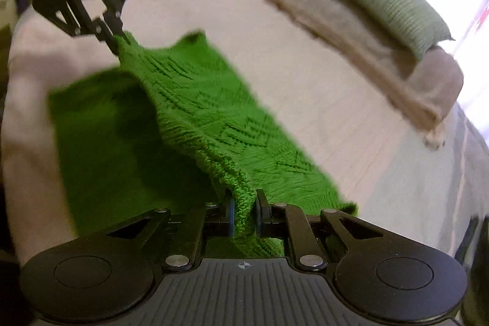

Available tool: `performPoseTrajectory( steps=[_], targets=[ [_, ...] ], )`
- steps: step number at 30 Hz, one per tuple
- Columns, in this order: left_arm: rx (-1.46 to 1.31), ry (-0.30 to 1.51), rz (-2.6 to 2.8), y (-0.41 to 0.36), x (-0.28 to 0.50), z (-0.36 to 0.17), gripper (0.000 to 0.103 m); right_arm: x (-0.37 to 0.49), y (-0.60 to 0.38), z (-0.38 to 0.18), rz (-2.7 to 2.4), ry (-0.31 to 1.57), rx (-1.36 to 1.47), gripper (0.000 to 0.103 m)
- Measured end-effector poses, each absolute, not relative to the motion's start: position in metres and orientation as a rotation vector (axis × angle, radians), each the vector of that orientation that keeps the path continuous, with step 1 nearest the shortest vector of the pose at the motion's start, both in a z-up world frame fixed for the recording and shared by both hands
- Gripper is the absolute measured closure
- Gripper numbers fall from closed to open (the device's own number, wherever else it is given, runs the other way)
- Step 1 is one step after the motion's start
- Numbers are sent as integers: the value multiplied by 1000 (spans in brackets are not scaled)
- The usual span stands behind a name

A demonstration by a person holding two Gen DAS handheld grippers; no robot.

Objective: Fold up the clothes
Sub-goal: 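Fold the vest lengthwise in half with both grippers, laying shoulders onto the hem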

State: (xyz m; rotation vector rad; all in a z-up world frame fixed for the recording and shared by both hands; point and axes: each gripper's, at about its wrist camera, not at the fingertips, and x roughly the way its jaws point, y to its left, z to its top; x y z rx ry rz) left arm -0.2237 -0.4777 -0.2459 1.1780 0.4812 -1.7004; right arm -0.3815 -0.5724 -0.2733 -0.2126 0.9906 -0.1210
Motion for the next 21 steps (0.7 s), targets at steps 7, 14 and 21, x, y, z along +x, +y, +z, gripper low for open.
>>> performPoseTrajectory(
  steps=[7,14,21],
  targets=[
    [1176,361,-1713,-422,-257,-295,99,-403,-509,-317,-225,1051,-302,95],
    [1204,282,-1685,-418,-254,-314,99,-414,-489,-334,-228,1053,-345,96],
    [1225,274,-1674,-424,-258,-340,99,-428,-488,-361,-240,1063,-334,96]
  ],
)
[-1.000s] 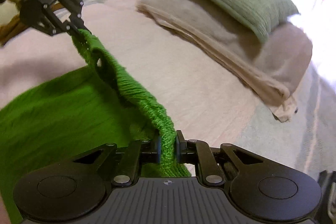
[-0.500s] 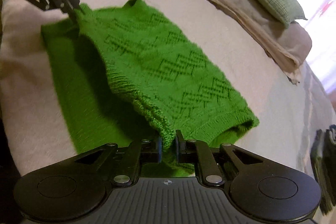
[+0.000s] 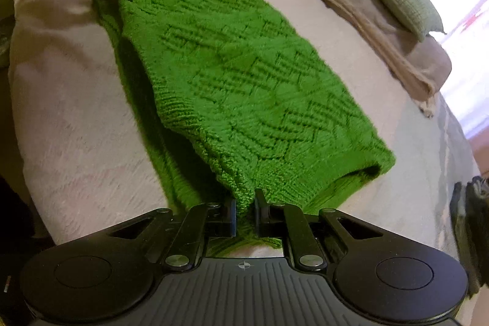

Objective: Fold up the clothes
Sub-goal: 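Fold the vest lengthwise in half with both grippers, laying shoulders onto the hem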

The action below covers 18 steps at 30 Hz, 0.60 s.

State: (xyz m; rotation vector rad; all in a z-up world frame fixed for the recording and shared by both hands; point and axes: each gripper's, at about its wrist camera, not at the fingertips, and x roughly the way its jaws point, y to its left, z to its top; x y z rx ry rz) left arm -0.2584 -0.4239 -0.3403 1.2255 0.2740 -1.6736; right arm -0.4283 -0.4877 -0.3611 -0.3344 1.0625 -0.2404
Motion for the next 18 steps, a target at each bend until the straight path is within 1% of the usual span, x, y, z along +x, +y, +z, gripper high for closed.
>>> performPoseTrajectory(
  steps=[4,6,7,8,10,14,18],
  targets=[
    [1230,286,-1665,-431,-255,-356,99,-423,-490,-372,-233,1076,-356,95],
    [1233,299,-1657,-432,-254,-352,97,-422,-493,-369,-235,1086,-352,89],
    [1242,308,-1655,-431,-254,-348,96,-421,-494,-366,-231,1105,-336,80],
    [1248,327,-1652,-429,-253,-343,95,-423,-493,-363,-234,1122,-321,69],
    [1262,367,-1644,-428,-249,-334,93,-425,-490,-354,-244,1153,-288,56],
    [1237,458,-1599,-423,-241,-308,93,-429,-485,-327,-267,1167,-209,56],
    [1192,496,-1556,-425,-235,-281,93,-418,-479,-302,-300,1112,-86,56]
  ],
)
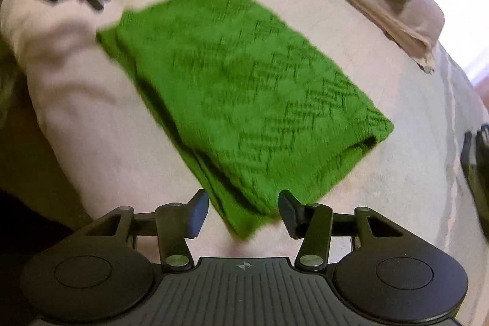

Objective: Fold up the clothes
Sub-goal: 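Fold the vest lengthwise in half with both grippers, laying shoulders onto the hem, then open both grippers and release the folded vest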

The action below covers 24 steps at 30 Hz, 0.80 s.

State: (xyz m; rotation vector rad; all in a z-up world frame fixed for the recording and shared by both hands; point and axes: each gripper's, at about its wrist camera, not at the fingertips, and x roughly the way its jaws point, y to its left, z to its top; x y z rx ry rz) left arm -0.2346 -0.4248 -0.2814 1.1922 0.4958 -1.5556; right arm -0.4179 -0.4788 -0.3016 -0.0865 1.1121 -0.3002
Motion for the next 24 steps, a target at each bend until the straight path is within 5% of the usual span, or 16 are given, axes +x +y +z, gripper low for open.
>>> performPoseTrajectory(
  steps=[7,9,15,24],
  targets=[
    [1125,624,-1444,-450,-229,-249,93,-384,-495,-269,-351,1045,174,55],
    [1107,698,-1389,-461,-227,-243,81,-380,-510,-262,-388,1044,294,54],
    [984,896,-1299,-489,-229,-229,76,-380,-546,-247,-497,1090,555,37],
    [912,961,-1313,-519,-245,-209,67,-396,-558,-238,-509,1130,646,35]
  ],
)
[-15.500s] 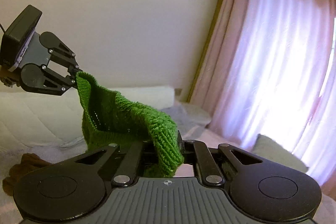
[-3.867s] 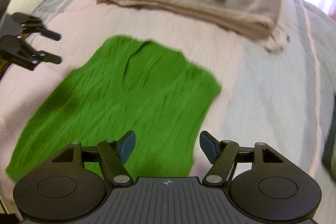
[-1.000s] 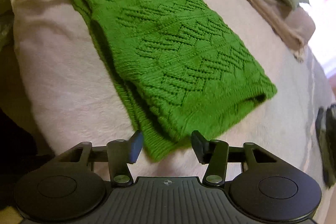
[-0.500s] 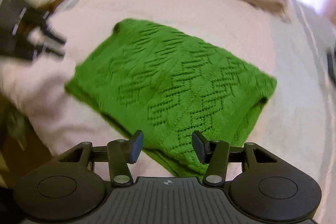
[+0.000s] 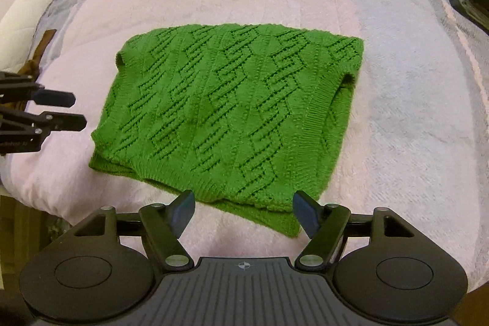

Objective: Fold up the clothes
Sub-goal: 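Open both grippers and release the folded vest, then grasp the folded vest edge with the left gripper while the right gripper grasps the other end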

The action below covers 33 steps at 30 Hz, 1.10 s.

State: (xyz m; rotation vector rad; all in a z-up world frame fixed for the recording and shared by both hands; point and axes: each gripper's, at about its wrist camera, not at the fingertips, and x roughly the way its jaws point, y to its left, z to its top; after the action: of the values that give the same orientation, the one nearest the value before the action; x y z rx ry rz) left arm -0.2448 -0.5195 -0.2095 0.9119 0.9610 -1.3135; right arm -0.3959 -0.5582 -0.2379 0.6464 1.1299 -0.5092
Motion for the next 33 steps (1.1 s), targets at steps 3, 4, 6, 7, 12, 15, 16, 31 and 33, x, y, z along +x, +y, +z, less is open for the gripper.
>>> performPoseTrajectory(
  steps=[3,4,6,7,12,15,16,31,33],
  targets=[
    [919,952,-1329,-523,-248,-209,67,-400,-557,-238,-529,1122,654,35],
    [920,949,-1334,-523,-248,-208,67,-401,-556,-238,-533,1120,660,35],
    [922,940,-1345,-522,-249,-208,66,-402,-554,-238,-542,1118,662,35],
    [921,935,-1355,-522,-249,-208,65,-402,-552,-238,-548,1119,661,35],
    [958,859,-1441,-513,-242,-208,58,-393,-531,-233,-593,1095,625,35],
    [1040,757,-1530,-502,-226,-210,58,-375,-501,-228,-598,1062,529,35],
    [1076,709,-1558,-498,-218,-212,57,-366,-488,-226,-601,1047,486,35],
    [1394,65,-1943,-495,-70,-303,47,-196,-336,-332,-542,1128,48,35],
    [1406,18,-1967,-501,-62,-315,41,-189,-330,-348,-519,1158,-7,35]
  ],
)
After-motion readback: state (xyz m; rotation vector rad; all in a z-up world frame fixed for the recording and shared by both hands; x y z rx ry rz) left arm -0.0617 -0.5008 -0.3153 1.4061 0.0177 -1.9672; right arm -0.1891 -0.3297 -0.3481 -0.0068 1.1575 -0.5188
